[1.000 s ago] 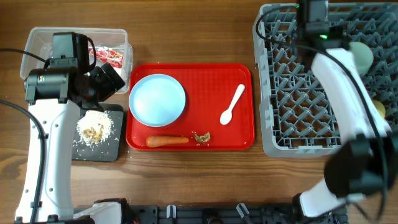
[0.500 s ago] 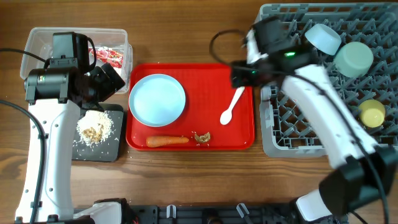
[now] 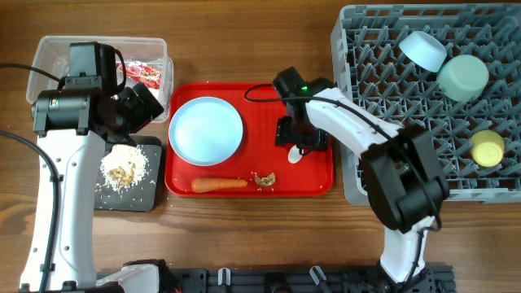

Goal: Sort waste into correct bins and load items into the dishwasher rack
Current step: 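Reach the right gripper to the white spoon and grasp it, then carry the white spoon into the dishwasher rack with right gripper, then reach the right gripper to the large light-blue plate and grasp its rim, then lift the blue plate and stand it upright in the rack's back row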

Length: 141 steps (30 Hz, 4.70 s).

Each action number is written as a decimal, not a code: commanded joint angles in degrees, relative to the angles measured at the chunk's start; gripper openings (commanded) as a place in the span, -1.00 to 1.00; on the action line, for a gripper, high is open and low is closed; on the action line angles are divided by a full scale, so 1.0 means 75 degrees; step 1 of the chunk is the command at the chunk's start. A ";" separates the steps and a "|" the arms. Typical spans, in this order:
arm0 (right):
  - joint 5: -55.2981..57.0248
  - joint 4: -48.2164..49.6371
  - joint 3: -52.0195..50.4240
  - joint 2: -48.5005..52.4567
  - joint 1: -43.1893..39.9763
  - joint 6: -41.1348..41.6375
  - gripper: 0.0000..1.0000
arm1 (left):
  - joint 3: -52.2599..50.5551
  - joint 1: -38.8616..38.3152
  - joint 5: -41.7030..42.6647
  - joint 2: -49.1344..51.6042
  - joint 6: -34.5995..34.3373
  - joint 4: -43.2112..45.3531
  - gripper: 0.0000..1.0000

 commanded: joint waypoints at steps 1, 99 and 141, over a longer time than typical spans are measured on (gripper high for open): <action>0.0195 0.0230 -0.0020 0.0283 0.0012 0.0189 0.42 | 0.0032 0.0055 0.0064 -0.0006 -0.0102 -0.0006 1.00; 0.1384 0.2052 -0.0149 -0.0318 0.0096 -0.1731 -0.92 | 0.0032 0.0055 0.0067 0.0044 -0.0102 -0.0035 1.00; 0.5861 0.3474 -0.0154 -0.2203 -0.2862 -0.5549 -0.91 | 0.0032 0.0055 0.0067 0.0044 -0.0105 -0.0087 1.00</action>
